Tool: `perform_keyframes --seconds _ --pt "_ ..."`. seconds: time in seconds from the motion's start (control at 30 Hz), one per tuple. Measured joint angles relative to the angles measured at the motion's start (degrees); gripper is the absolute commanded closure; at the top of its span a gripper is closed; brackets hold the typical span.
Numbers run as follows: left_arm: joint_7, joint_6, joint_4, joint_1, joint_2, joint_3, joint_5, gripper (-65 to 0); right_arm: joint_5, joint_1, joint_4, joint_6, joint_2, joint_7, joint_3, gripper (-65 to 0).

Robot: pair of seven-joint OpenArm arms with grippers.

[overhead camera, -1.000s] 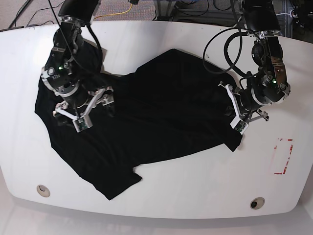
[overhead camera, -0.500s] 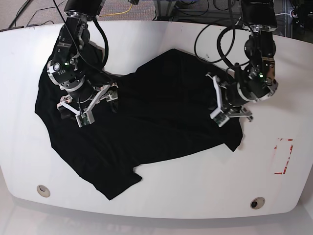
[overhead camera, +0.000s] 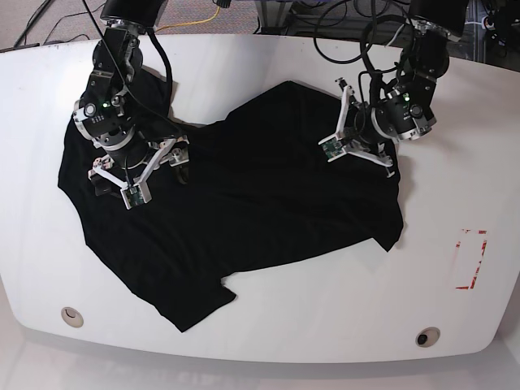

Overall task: Layout the t-shirt on the table in an organized manner, then fold the t-shirt properly
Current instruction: 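Release the shirt and move both grippers inward onto the shirt's collar edge, then grasp the collar-edge fabric with both grippers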

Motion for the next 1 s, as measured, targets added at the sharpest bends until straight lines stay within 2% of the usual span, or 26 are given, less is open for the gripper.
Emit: perform_keyframes --seconds 0.17,0.27,0.33,0.53,0.6,1.0 --pt "1.9 0.3 -0.1 0.2 -3.2 -0.3 -4.4 -0.6 0.1 -0.2 0.0 -0.1 -0.2 0.1 0.0 -65.0" --pt "3.9 0.4 -0.2 0.2 -3.3 -0.4 -7.0 -3.6 0.7 -0.8 0.0 -0.1 -0.2 0.1 -0.1 -65.0" --pt "3.8 0.4 -0.2 0.2 -3.3 -0.3 -8.8 -9.7 0.4 -1.1 0.0 -0.1 -0.2 0.0 0.0 -65.0" --pt "3.8 0.4 -0.2 0.2 -3.3 -0.2 -10.2 -37.2 0.4 -1.1 0.0 -0.2 -0.6 -0.1 0.2 -65.0" --pt "3.8 0.4 -0.2 0.2 -3.4 -0.2 -10.2 -41.1 0.4 -1.1 0.0 -0.2 -1.1 0.0 0.2 -65.0" --pt "3.8 0.4 -1.4 -1.2 -3.0 0.4 -10.3 -41.5 0.4 -1.2 0.0 -0.2 -1.4 -0.1 0.1 -65.0"
